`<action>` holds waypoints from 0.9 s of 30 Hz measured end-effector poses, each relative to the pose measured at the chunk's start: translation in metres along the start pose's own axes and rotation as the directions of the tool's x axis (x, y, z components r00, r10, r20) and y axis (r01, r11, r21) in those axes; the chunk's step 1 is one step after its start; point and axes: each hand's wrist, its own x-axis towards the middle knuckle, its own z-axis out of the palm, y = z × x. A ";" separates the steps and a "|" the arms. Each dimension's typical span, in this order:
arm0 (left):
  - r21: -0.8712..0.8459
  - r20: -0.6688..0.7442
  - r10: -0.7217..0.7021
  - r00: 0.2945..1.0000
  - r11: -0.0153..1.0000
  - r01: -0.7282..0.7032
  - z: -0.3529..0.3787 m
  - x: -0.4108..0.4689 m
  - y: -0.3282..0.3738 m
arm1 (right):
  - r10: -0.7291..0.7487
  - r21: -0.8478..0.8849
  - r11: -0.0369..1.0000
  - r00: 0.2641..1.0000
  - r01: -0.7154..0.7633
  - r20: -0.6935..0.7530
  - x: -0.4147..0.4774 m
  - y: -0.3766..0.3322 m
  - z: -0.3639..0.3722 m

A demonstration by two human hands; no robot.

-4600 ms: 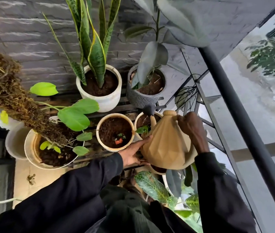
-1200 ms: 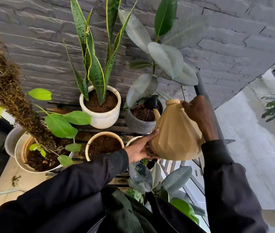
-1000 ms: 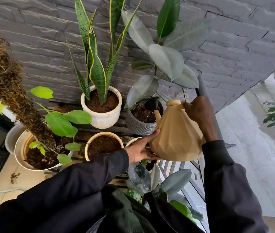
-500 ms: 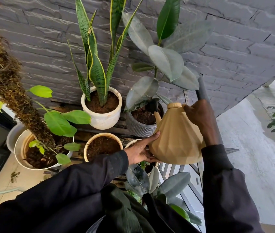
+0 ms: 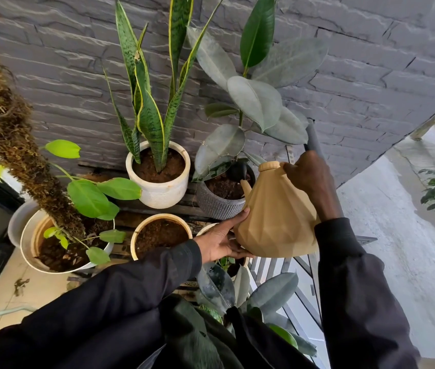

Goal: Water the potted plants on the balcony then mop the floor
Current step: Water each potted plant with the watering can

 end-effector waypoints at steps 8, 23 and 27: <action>-0.030 0.002 0.010 1.000 0.999 -0.010 -0.001 0.003 0.007 | -0.032 -0.025 0.999 0.999 0.032 0.016 0.008 -0.012 -0.006; -0.024 0.013 0.022 1.000 0.999 -0.022 0.004 0.004 0.007 | -0.038 -0.084 0.996 0.999 0.040 0.024 0.019 -0.012 -0.007; -0.025 0.011 0.023 1.000 0.999 -0.023 0.004 0.005 0.006 | -0.043 -0.080 0.996 0.999 0.045 0.020 0.017 -0.011 -0.006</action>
